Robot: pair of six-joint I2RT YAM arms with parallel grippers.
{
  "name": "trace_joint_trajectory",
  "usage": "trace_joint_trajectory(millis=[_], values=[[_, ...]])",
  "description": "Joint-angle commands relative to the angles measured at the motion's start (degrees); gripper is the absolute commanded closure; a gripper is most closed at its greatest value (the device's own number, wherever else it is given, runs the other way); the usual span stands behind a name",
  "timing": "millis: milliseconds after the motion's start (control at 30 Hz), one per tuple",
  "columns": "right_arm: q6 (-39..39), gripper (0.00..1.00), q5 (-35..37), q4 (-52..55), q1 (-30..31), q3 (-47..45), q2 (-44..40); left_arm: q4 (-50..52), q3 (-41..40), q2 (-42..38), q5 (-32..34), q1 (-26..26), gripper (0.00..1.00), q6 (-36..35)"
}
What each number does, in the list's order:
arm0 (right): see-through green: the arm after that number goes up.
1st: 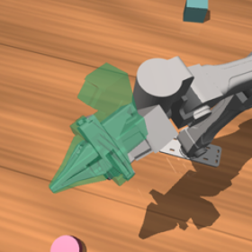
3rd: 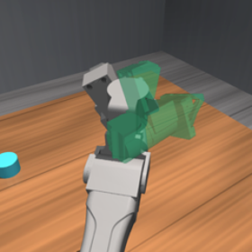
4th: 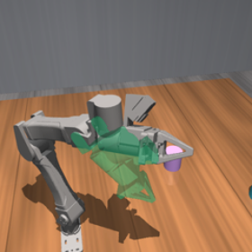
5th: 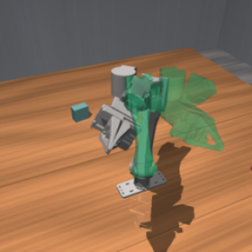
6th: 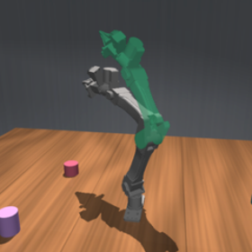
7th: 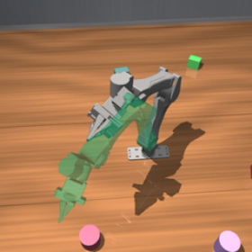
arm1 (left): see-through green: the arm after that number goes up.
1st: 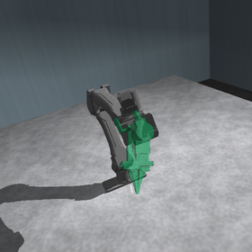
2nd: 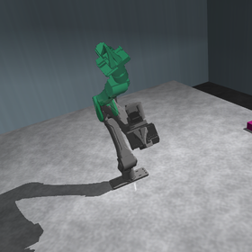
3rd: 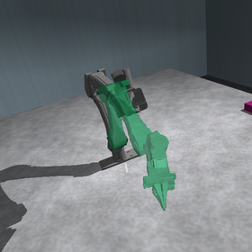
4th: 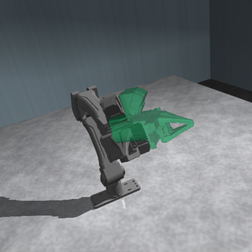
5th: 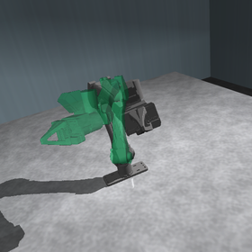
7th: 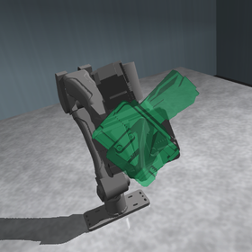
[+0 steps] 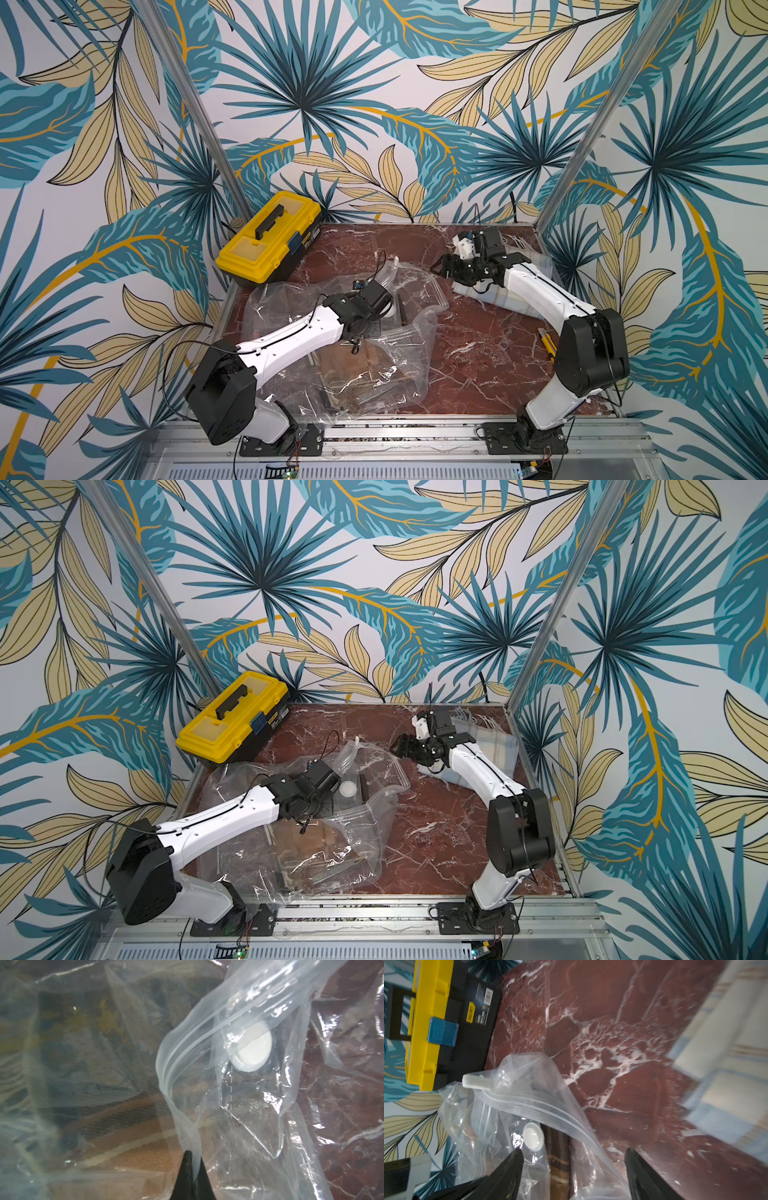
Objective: Take the blanket out of the vacuum bag
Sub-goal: Adjust the vacuum bag at the center of the board.
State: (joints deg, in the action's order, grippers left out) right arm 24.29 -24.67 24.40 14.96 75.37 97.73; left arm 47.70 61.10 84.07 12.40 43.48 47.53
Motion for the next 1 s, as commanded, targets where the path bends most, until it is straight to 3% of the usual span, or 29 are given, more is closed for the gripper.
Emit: trace_joint_trajectory(millis=[0, 500, 767, 967], values=[[1.3, 0.21, -1.7, -1.0, 2.9, 1.2, 1.4, 4.2, -1.3, 1.4, 1.7, 0.5, 1.00, 3.2], [5.1, 0.21, -2.5, -0.6, 12.0, -7.4, 4.3, -3.8, -12.0, 4.5, 1.6, 0.6, 1.00, 7.8], [8.0, 0.21, -1.7, -4.4, 14.0, -16.2, 2.5, -10.0, -9.9, 9.5, 3.8, -1.9, 1.00, 4.0], [11.3, 0.22, -3.7, -13.4, 14.6, -21.8, 2.4, -21.2, -9.0, 14.6, 0.3, -3.6, 1.00, -2.6]])
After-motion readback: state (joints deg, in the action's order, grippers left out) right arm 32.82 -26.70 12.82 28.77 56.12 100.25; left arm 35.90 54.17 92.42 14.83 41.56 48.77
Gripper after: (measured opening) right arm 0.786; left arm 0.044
